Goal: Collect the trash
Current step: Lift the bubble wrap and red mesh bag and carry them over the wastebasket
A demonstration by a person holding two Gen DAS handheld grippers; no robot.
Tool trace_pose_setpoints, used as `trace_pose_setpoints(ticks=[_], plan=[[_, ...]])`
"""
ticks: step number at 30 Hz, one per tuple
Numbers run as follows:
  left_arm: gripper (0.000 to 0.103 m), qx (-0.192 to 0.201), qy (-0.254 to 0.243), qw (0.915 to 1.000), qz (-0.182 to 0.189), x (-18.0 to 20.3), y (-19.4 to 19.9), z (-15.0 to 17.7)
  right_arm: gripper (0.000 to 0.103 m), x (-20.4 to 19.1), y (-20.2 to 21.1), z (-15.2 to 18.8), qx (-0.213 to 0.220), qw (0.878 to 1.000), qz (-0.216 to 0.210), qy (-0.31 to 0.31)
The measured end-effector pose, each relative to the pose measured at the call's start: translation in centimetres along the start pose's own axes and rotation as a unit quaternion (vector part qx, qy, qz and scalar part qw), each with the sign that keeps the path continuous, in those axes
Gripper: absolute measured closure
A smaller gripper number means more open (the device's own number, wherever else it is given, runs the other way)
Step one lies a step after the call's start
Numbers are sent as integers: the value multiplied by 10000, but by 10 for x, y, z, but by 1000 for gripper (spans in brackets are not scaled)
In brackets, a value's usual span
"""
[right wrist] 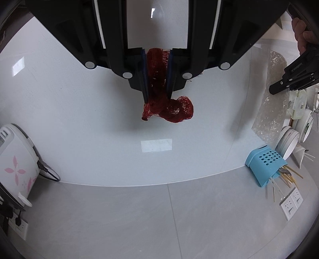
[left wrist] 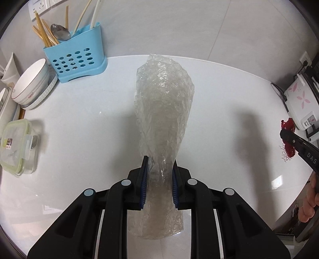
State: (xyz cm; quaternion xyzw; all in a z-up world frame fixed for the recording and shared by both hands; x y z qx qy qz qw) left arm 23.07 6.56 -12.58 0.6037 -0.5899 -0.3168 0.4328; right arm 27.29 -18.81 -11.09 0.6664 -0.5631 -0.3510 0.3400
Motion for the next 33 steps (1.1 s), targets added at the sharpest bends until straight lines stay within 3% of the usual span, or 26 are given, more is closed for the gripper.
trace_pose_setpoints(ticks=[25, 33], plan=[[84, 92, -153, 9996, 200, 79, 52, 85, 89, 46, 80, 90, 262, 9995, -33, 147], [84, 161, -207, 9994, 218, 85, 64, 101, 89, 53, 96, 113, 310, 9993, -89, 183]])
Point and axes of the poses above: each gripper's, at about its wrist camera, not at the fingertips, and y roughly against the way its jaws point, x to its right, z to its underside, the point moved 6 cm from there along -y, roughly the way its jaws point, and after that the axes turned 3 degrees about y, right-handed, at the moved point
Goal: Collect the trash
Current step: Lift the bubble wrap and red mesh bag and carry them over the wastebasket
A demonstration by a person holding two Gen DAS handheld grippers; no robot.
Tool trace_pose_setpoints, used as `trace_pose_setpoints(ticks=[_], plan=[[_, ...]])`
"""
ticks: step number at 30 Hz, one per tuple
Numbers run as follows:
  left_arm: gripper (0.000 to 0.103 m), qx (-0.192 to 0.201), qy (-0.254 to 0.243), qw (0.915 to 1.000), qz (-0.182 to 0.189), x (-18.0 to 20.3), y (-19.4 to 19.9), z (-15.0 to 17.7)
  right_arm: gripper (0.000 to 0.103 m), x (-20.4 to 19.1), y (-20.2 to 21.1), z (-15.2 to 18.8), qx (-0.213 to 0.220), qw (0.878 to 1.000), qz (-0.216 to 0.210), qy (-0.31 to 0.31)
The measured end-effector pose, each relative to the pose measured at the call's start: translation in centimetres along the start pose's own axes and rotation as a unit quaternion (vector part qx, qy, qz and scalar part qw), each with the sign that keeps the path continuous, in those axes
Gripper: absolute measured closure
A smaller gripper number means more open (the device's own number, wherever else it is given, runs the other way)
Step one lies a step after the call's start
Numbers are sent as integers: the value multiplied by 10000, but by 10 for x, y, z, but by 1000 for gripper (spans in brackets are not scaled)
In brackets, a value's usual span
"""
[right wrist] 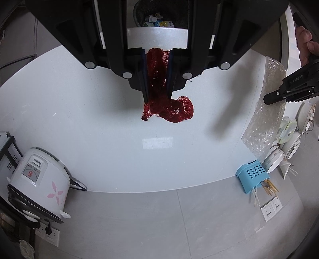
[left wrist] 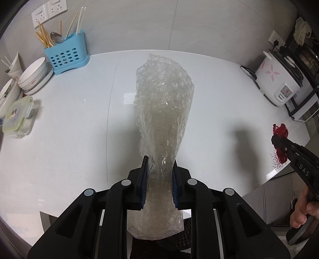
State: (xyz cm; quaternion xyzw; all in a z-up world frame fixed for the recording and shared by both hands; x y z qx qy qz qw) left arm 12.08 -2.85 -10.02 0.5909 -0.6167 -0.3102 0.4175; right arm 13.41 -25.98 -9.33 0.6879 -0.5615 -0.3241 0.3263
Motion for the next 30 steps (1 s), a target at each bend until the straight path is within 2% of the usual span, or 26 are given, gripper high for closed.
trace_pose_setpoints(ticks=[15, 30], plan=[[84, 73, -147, 9997, 181, 23, 30, 58, 89, 0, 36, 57, 51, 9998, -131, 125], [84, -42, -424, 9966, 707, 45, 47, 140, 89, -10, 59, 141, -79, 9989, -415, 195]])
Point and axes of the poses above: each gripper's, at about its wrist camera, not at the fingertips, and y roughly against the way its jaws point, x to its right, z to its underside, the point moved 6 cm from there along -y, roughly the way its jaws point, and after that the axes turned 3 degrees about y, right-handed, at the moved point
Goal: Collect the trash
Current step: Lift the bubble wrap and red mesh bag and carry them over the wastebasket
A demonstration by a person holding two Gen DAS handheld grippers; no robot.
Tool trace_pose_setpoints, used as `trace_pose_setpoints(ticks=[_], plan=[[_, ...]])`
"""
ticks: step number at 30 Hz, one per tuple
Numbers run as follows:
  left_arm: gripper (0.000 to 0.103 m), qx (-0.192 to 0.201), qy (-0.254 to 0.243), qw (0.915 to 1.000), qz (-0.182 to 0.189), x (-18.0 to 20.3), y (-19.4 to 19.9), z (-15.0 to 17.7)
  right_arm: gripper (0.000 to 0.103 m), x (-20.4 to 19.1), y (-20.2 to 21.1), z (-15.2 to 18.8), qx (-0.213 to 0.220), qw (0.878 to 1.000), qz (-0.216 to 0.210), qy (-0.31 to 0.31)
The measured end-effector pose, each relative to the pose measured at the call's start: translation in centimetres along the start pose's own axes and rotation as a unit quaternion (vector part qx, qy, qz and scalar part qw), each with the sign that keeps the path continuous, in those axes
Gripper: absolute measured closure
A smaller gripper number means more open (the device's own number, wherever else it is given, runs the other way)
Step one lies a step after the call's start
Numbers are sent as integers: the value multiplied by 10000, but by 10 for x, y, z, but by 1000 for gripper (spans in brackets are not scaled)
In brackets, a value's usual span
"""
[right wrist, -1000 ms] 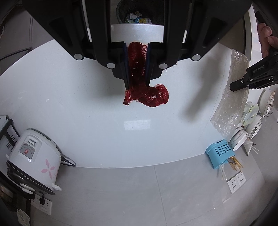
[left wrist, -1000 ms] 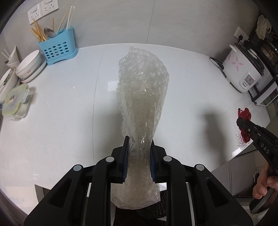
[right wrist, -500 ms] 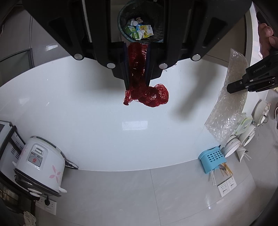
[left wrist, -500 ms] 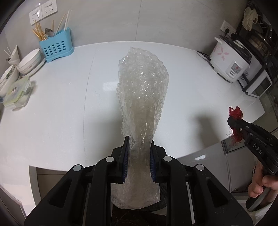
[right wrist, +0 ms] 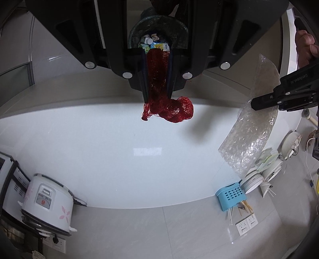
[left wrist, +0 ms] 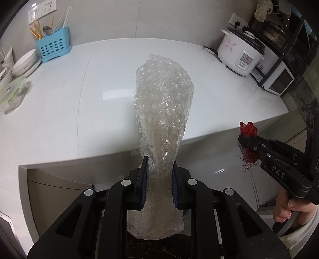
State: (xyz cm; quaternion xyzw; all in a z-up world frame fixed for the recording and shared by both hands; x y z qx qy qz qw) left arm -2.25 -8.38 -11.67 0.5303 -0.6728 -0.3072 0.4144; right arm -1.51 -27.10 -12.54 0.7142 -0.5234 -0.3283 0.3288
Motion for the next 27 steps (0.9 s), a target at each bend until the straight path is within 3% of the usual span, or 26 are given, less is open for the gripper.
trace_pose_setpoints(ticks=[9, 14, 27], plan=[[84, -253, -117, 9993, 263, 5, -19, 49, 89, -6, -16, 55, -333, 9992, -230, 11], [84, -487, -62, 9986, 217, -1, -42, 78, 89, -6, -38, 82, -564, 9978, -316, -117], [84, -945, -475, 9943, 118, -5, -103, 135, 88, -14, -107, 140, -1088, 9928, -467, -202]])
Point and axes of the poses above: each gripper's, at about its wrist camera, not at the fingertips, and y roughly against the way its jaws point, x to its right, z to its underside, the point moved 6 cm from there along -y, roughly the way its jaws point, and after that the axes turned 3 degrees about y, right-handed, at the moved point
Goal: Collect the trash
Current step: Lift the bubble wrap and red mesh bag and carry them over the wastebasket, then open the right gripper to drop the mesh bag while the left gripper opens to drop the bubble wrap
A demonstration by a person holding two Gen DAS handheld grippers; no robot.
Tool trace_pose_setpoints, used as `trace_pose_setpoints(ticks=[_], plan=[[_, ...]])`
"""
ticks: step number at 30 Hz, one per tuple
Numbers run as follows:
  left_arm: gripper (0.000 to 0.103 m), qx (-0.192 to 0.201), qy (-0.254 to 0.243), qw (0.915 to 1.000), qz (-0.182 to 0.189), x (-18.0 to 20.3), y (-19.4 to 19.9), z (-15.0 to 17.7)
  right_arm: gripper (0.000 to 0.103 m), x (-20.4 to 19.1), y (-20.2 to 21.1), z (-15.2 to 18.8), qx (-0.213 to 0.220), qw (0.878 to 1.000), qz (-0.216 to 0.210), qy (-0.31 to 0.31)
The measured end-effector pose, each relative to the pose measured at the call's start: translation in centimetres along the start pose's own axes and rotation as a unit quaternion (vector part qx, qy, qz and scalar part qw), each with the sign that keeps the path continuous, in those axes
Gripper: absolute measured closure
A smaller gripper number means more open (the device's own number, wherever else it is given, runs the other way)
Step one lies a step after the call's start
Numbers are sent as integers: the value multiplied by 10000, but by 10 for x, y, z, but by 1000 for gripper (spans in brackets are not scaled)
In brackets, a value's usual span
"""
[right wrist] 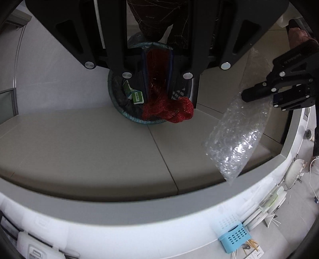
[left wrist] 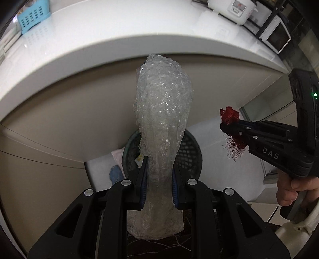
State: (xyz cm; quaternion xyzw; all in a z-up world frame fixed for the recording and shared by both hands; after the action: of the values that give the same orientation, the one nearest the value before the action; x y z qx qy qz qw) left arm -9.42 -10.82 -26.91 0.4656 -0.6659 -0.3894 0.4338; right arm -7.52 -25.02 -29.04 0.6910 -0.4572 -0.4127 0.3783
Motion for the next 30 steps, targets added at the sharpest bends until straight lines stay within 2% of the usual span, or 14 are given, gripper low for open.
trace_pose_setpoints(ticks=[7, 16, 21, 30], plan=[[84, -160, 52, 9998, -116, -5, -35, 8, 88, 7, -43, 18, -409, 9990, 77, -152], [84, -222, 209, 9994, -189, -12, -39, 8, 86, 4, -63, 19, -617, 9980, 138, -92], [84, -233, 288, 9991, -204, -12, -39, 12, 75, 2, -65, 17, -560, 9984, 99, -61], [84, -261, 361, 9988, -186, -16, -47, 13, 41, 8, -53, 12, -384, 9990, 105, -210]])
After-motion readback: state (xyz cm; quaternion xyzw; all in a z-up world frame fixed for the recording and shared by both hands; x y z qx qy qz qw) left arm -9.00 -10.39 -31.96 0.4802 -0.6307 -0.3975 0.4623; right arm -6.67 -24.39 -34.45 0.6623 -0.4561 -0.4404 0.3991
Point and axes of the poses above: each gripper's, at about its wrist camera, not at the fingertips, and y roughly against the way its jaws point, x to its right, z to its underside, the point moved 6 cm from there along -y, roughly the way its jaws point, and after that the axes turned 3 degrees about y, right-handed, at the moved point
